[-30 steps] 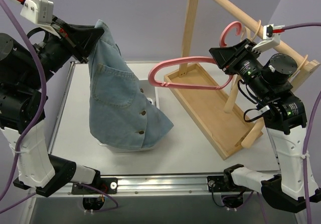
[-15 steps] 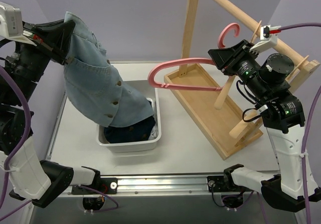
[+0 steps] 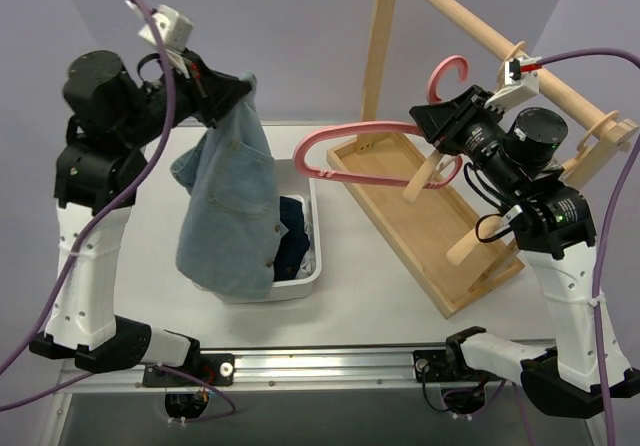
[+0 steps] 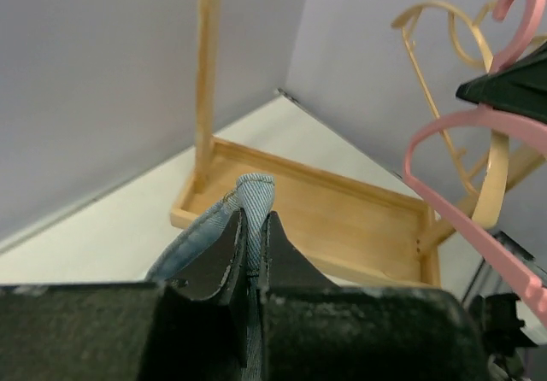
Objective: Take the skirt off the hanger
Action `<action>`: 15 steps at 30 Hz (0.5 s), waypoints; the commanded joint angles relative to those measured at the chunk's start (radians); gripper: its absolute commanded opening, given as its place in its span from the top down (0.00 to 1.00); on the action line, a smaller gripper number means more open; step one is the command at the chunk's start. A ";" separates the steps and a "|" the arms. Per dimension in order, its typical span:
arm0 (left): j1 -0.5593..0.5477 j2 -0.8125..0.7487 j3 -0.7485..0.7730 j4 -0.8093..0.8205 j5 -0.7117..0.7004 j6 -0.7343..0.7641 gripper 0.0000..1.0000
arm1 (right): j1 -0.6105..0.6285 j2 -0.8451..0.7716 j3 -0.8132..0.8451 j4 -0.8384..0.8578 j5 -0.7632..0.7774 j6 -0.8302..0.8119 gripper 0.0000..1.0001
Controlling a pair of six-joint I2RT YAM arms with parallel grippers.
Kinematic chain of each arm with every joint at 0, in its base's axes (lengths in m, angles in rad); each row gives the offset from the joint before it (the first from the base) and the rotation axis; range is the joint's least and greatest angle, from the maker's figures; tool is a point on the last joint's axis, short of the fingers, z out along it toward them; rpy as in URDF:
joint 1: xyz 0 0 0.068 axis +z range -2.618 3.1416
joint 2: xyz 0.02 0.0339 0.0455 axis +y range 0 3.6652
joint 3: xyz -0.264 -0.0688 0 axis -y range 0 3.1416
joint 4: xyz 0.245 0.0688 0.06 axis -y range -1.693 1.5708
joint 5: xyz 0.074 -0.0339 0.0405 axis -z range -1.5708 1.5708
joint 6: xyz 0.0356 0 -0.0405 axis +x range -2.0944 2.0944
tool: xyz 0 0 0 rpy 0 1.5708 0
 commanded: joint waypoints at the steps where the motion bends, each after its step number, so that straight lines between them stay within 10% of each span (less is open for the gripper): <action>1: 0.013 -0.041 -0.127 0.173 0.168 -0.091 0.98 | -0.008 -0.031 -0.011 0.058 0.017 -0.017 1.00; 15: 0.110 -0.106 -0.871 0.231 0.146 -0.289 0.98 | -0.008 -0.045 -0.072 0.061 -0.003 -0.015 1.00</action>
